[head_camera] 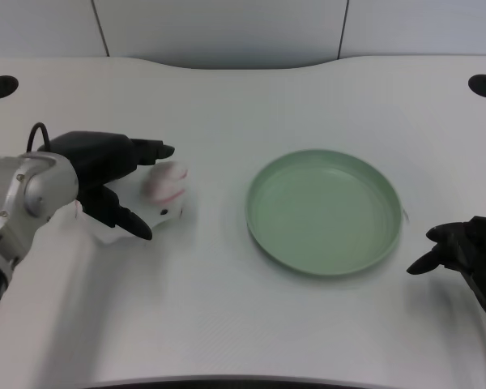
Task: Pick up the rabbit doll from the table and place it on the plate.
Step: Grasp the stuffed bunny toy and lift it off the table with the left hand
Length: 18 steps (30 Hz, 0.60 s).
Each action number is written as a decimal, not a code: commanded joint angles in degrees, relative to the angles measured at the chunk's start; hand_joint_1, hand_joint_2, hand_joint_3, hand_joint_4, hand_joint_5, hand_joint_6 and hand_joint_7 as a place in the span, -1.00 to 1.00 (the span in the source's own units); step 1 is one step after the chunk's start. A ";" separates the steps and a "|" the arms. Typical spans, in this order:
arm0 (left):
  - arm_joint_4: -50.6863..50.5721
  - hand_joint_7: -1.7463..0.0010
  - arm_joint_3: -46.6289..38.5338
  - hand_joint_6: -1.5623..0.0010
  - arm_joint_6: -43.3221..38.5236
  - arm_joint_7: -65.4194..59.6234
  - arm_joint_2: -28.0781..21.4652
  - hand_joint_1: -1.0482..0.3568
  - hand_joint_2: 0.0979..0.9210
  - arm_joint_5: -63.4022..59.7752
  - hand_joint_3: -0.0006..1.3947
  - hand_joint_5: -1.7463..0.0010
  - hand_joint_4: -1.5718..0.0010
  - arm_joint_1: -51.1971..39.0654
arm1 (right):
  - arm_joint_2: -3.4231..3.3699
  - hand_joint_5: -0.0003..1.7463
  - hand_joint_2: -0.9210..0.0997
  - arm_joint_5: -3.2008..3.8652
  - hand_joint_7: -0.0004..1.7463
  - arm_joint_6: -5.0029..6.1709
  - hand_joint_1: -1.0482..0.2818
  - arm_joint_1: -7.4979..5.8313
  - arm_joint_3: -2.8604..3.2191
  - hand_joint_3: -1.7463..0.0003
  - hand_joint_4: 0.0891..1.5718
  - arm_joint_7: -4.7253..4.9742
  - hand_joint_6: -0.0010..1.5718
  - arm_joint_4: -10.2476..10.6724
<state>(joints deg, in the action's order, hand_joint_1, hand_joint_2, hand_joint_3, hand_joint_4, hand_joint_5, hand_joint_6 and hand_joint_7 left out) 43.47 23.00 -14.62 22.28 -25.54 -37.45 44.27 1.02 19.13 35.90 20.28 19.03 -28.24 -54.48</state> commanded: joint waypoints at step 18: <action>26.23 0.98 5.66 0.87 1.03 -10.62 7.68 -0.45 0.98 -0.48 -0.99 0.84 0.96 9.82 | -0.45 -0.09 -0.86 1.63 -0.62 -4.54 -1.00 -4.78 -0.03 1.00 0.65 0.21 1.00 8.10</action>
<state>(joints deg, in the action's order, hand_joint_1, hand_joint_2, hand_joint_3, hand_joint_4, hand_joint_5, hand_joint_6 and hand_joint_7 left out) 68.40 28.94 -14.04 11.33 -16.99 -38.23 53.67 0.29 20.00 32.03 16.36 18.93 -28.25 -47.35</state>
